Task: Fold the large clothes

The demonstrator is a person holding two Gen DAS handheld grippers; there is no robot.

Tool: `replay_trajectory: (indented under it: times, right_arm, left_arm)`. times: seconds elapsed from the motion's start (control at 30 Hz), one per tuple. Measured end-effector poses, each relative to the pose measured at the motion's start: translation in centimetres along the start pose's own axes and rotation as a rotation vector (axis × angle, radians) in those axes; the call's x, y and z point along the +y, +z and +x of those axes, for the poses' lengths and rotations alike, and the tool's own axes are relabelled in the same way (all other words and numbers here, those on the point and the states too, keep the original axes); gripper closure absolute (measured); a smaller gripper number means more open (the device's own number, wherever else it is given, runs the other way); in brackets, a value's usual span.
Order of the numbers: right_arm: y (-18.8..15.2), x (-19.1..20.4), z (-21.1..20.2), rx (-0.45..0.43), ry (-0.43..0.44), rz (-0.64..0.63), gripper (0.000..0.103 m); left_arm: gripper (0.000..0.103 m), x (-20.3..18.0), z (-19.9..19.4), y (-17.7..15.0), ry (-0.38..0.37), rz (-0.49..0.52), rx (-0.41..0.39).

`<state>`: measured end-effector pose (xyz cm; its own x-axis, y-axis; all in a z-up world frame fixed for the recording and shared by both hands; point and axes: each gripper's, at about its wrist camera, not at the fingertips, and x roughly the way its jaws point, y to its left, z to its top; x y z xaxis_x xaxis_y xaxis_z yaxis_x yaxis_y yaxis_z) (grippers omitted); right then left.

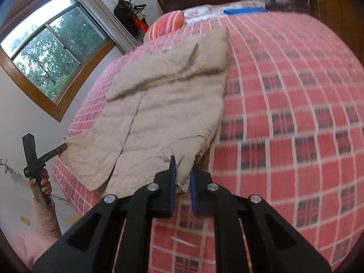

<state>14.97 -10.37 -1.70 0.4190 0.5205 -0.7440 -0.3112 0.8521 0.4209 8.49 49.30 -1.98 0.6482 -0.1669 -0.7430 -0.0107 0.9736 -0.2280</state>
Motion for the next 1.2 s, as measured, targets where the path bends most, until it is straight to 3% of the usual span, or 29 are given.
replay_trajectory:
  times: [0.2,0.53,0.9,1.2]
  right_arm:
    - [5.5,-0.1,0.5,-0.021,0.006,0.008,0.093]
    - [14.3,-2.5,5.8,0.027,0.015,0.085,0.093]
    - [20.3,-6.5,13.5,0.108,-0.005,0.216,0.093]
    - [22.2,-8.8,16.5,0.131,-0.011,0.261,0.093]
  left_arm:
    - [0.094,-1.1,1.4,4.8,0.037,0.052,-0.049]
    - [0.093,-0.2,8.2,11.7,0.066,-0.004,-0.046]
    - [0.093,3.2,18.4,16.6,0.133,-0.167,0.075]
    - [0.093,3.7,21.0,18.5,0.170,-0.184,0.098]
